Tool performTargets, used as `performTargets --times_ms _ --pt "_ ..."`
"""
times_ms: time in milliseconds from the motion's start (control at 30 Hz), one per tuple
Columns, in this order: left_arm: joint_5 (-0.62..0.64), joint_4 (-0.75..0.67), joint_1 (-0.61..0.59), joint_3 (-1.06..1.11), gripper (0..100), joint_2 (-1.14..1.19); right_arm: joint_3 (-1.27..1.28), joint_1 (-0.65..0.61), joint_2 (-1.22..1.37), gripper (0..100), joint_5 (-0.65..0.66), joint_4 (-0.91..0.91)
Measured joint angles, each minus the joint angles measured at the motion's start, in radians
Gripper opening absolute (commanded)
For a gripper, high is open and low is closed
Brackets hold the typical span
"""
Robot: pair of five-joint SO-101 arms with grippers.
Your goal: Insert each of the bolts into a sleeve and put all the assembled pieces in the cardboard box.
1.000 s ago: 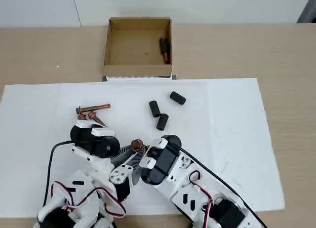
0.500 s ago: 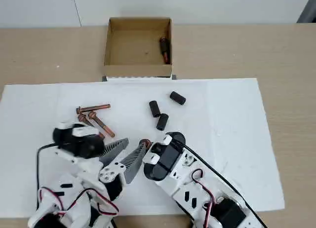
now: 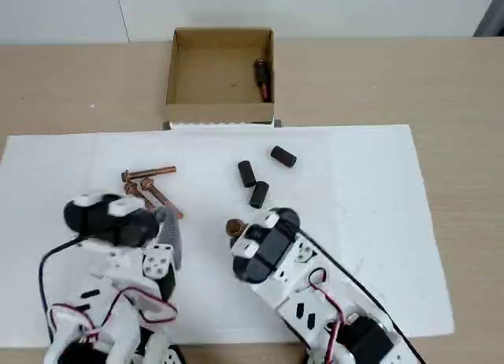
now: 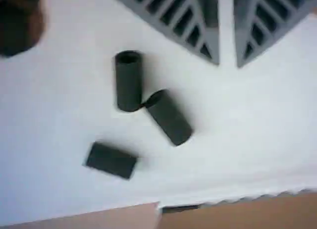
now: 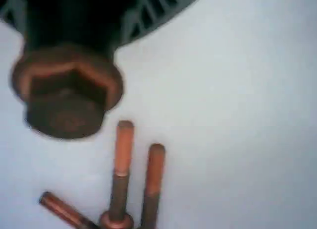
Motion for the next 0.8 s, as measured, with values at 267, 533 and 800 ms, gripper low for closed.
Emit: performTargets --times_ms 267,533,800 --pt "-0.138 0.0 -0.204 0.224 1 0.002 0.0 0.264 0.0 0.2 0.0 0.026" --pt "-0.14 -0.014 -0.236 0.334 1 0.002 -0.058 0.325 0.005 0.2 0.0 0.169" --pt "-0.141 -0.014 -0.236 0.393 1 0.002 -0.278 0.33 0.256 0.2 0.0 0.181"
